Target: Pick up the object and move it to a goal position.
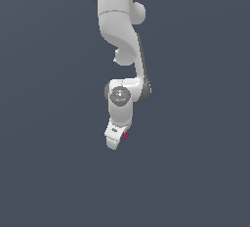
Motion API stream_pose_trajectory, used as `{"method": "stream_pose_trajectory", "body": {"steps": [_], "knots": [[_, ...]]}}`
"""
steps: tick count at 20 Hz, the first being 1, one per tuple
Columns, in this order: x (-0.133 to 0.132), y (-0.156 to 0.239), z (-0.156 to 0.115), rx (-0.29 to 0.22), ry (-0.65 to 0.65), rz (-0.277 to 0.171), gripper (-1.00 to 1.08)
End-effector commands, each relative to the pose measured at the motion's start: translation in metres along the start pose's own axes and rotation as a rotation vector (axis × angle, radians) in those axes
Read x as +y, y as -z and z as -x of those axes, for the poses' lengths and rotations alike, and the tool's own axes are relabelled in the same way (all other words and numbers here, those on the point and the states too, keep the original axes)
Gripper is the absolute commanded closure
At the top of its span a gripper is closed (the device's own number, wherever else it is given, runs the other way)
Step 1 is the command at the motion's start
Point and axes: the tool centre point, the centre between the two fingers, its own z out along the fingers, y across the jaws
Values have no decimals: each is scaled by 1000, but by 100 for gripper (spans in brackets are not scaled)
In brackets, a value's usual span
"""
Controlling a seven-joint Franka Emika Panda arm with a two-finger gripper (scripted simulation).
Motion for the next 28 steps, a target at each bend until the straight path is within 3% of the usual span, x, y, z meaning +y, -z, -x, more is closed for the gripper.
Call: {"method": "stream_pose_trajectory", "body": {"steps": [1,3,4,18,28], "knots": [[1,-5,0,0,0,2,-92],[1,-6,0,0,0,2,-92],[1,-6,0,0,0,2,108],[-1,-3,-1,0,0,2,108],[-27,21,-5,0,0,2,108]]}}
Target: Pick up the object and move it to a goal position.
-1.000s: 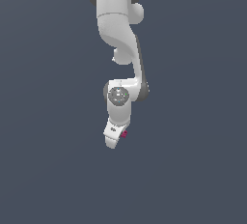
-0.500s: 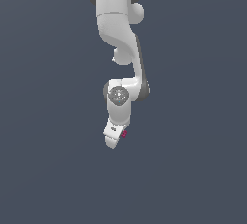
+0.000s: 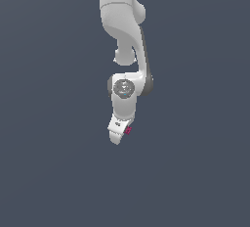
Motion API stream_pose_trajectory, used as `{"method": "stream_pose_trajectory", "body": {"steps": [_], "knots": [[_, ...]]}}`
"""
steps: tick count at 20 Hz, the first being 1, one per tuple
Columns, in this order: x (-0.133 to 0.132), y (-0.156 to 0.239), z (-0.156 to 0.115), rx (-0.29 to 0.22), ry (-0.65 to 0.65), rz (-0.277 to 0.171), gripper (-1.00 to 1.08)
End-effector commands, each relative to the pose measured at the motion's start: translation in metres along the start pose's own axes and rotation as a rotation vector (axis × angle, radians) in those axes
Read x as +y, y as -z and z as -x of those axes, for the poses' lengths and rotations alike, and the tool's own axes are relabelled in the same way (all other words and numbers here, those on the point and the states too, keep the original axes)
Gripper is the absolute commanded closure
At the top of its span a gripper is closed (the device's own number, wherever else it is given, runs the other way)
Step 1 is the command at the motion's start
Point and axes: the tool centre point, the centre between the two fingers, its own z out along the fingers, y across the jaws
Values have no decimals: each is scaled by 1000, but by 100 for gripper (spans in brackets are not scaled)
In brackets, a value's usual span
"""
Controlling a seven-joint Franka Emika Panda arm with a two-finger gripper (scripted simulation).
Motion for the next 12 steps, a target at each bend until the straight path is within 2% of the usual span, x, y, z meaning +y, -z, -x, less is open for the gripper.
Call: {"method": "stream_pose_trajectory", "body": {"steps": [1,12], "knots": [[-10,10,-2,0,0,1,108],[-78,74,-14,-2,1,2,108]]}}
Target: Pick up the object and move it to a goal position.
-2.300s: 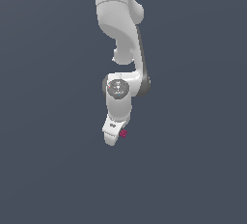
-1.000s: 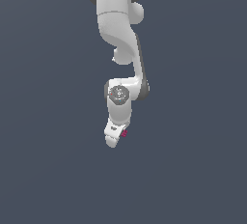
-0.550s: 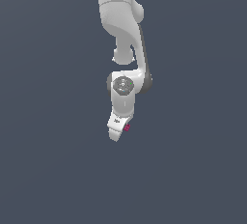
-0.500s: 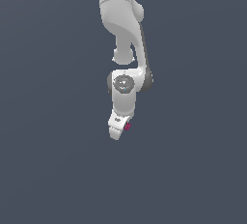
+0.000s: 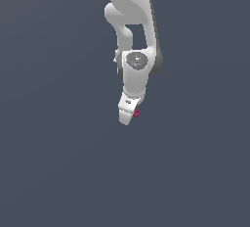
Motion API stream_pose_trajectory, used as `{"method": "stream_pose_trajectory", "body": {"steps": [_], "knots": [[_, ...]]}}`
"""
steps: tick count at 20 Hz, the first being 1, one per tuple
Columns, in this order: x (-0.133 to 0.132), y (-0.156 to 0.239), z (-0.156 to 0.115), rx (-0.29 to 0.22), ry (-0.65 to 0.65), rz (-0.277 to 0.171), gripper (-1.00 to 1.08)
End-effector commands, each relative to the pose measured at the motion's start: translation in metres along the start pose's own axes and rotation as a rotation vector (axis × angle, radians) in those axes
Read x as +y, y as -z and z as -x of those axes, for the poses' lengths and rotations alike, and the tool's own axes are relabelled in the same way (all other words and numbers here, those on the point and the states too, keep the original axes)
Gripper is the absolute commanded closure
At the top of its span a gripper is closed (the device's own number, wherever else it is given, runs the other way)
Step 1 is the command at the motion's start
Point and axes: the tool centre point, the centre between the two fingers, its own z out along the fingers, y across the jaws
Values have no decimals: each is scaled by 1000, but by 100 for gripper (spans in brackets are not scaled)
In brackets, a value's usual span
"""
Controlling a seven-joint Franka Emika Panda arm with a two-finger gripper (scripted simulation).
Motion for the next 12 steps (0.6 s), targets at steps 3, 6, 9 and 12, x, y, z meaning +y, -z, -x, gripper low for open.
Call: {"method": "stream_pose_trajectory", "body": {"steps": [3,6,9,12], "knots": [[-30,29,-5,-1,0,1,108],[-50,49,-9,-1,0,1,108],[-69,68,-13,-1,0,1,108],[-85,84,-17,-1,0,1,108]]}}
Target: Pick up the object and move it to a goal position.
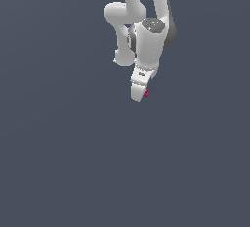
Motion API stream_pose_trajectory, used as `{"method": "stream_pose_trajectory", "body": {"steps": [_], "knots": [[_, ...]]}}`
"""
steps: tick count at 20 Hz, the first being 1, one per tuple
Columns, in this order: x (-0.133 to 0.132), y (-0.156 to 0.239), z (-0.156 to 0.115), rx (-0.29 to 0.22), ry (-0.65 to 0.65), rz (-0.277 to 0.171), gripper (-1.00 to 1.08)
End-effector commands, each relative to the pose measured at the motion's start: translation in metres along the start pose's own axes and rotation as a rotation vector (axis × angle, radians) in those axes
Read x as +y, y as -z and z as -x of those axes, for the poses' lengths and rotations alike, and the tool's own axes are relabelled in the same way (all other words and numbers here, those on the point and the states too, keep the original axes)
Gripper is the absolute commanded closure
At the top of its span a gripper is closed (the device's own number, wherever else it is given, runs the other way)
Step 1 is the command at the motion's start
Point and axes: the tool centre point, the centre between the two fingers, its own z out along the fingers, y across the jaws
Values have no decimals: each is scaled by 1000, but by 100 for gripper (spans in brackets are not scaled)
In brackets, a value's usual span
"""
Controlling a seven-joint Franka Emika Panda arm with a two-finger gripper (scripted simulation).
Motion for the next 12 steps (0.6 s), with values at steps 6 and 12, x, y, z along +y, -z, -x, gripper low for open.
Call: {"method": "stream_pose_trajectory", "body": {"steps": [6,12], "knots": [[-31,33,-7,2,-1,-1,108],[-42,45,-11,3,-1,-1,108]]}}
